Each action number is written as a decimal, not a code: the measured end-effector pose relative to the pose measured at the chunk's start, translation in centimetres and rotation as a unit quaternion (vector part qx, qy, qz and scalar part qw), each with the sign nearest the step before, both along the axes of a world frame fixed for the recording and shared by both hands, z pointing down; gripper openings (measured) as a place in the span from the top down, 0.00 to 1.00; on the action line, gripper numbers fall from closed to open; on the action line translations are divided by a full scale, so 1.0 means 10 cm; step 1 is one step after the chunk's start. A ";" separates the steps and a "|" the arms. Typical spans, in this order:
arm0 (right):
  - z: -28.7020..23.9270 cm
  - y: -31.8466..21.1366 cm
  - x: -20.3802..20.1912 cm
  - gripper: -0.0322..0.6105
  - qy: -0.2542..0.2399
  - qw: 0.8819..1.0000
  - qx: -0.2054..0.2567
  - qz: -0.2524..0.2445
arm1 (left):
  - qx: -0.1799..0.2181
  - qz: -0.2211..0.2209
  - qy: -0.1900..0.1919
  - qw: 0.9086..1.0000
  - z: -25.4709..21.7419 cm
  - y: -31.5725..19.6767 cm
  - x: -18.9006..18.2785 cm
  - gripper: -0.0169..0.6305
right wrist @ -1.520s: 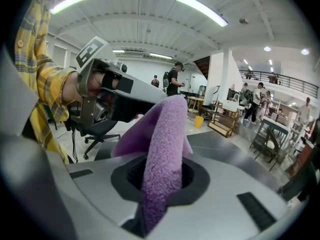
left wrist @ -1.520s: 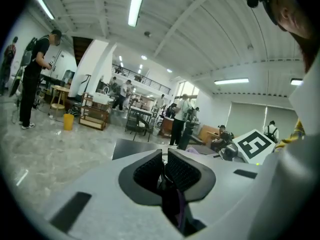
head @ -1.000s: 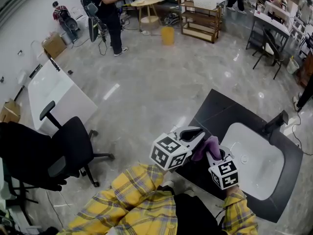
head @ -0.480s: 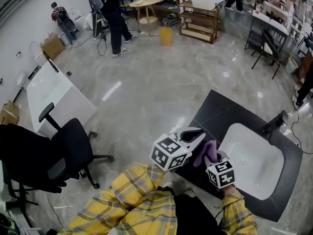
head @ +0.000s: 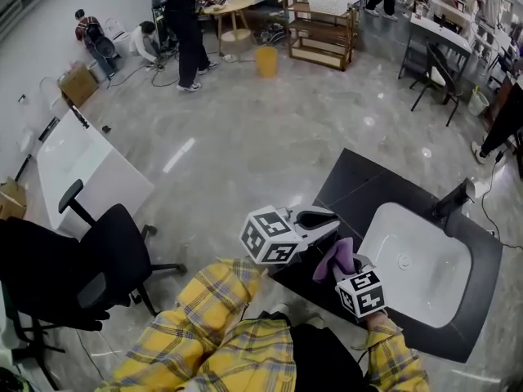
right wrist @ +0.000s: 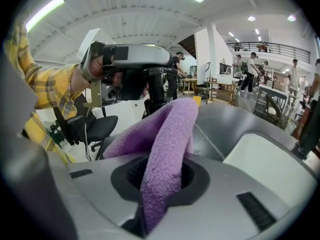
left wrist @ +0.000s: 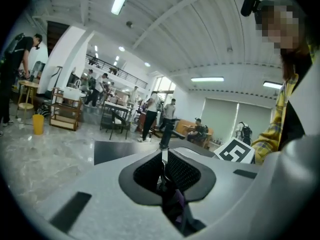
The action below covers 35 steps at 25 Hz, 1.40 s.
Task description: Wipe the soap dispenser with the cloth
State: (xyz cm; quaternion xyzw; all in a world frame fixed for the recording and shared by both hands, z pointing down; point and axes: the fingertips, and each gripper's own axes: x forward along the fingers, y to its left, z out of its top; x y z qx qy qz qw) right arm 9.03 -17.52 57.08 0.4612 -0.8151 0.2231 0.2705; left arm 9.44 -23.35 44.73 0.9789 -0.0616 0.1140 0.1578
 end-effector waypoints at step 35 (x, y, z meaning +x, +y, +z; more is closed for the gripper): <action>-0.38 0.30 0.30 0.89 0.016 0.998 0.045 0.047 | 0.092 -0.172 -0.107 0.975 0.48 0.14 0.05 0.60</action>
